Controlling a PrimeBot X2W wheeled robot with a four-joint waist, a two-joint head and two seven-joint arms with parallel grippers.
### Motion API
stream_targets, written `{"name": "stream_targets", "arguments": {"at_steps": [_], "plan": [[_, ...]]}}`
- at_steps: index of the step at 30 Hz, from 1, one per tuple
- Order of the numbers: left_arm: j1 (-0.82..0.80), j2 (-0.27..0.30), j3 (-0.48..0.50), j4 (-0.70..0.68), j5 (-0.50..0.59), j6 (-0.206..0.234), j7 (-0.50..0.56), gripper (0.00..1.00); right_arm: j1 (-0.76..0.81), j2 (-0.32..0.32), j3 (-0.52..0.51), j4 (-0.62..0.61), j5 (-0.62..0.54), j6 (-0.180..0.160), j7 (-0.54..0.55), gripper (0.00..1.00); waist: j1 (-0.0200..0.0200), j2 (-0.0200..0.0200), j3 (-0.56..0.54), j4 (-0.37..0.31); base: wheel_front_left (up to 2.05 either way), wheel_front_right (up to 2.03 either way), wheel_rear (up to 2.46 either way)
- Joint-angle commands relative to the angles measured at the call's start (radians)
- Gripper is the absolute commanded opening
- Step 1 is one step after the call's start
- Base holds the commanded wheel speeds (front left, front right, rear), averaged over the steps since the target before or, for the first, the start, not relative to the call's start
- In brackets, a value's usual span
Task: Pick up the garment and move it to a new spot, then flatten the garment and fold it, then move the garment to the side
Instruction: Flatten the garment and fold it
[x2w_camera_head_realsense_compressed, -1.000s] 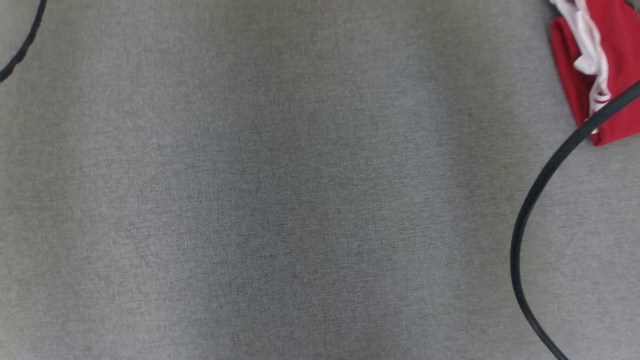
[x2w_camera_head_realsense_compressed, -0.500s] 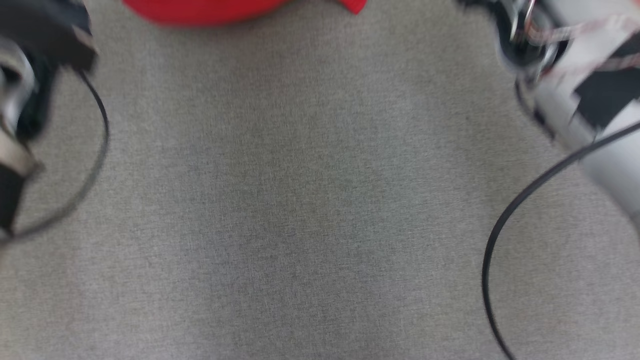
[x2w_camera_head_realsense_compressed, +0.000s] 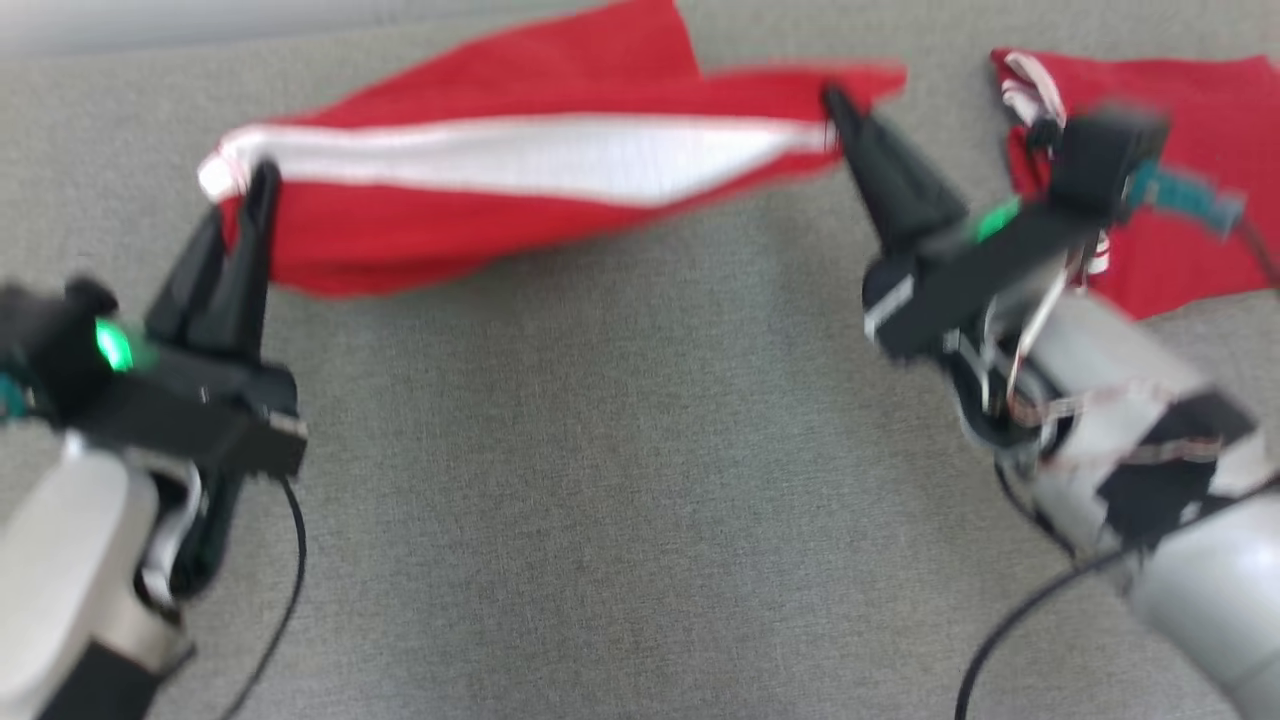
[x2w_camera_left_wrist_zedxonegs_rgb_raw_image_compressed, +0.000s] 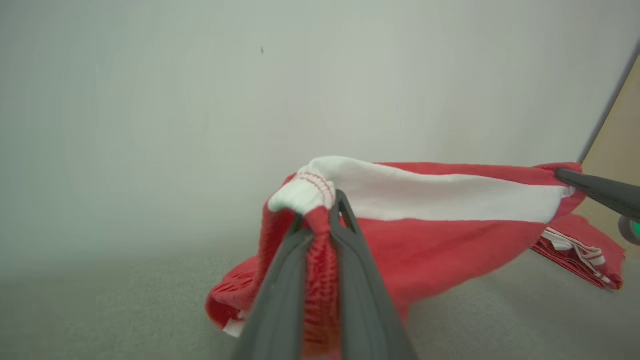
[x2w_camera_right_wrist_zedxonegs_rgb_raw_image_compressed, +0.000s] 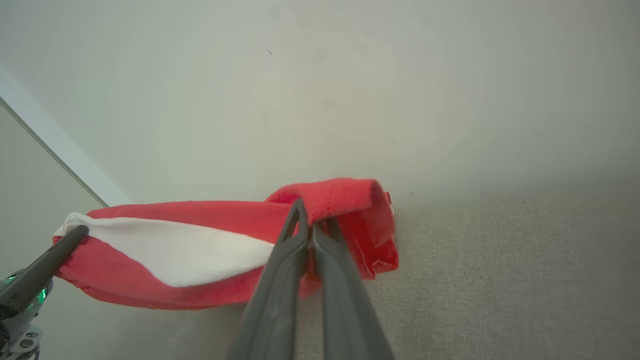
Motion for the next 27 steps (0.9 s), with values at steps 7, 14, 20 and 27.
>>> {"name": "stream_targets", "arguments": {"at_steps": [7,14,20,27], "plan": [[0.255,-0.046,0.049,-0.096,0.05,0.016,-0.004,0.0,0.228,-0.029,-0.042,-0.08,-0.057,0.0,-0.002,0.0,0.0002,0.0001,-0.107,0.001,0.0,0.0,0.0],[0.462,-0.147,0.096,-0.148,0.083,0.008,-0.004,0.0,0.41,-0.074,-0.072,-0.151,-0.061,0.0,-0.002,0.0,0.0002,0.0001,-0.166,0.019,0.0,0.0,0.0],[0.587,-0.21,0.117,-0.142,0.143,-0.012,-0.004,0.0,0.565,-0.115,-0.122,-0.211,-0.067,0.0,0.016,0.0,0.0002,0.0001,-0.198,0.033,0.0,0.0,0.0],[0.721,-0.289,0.148,-0.147,0.187,-0.045,-0.004,0.0,0.734,-0.137,-0.18,-0.286,-0.082,0.0,0.078,0.0,0.0002,0.0001,-0.231,0.044,0.0,0.0,0.0]]}}
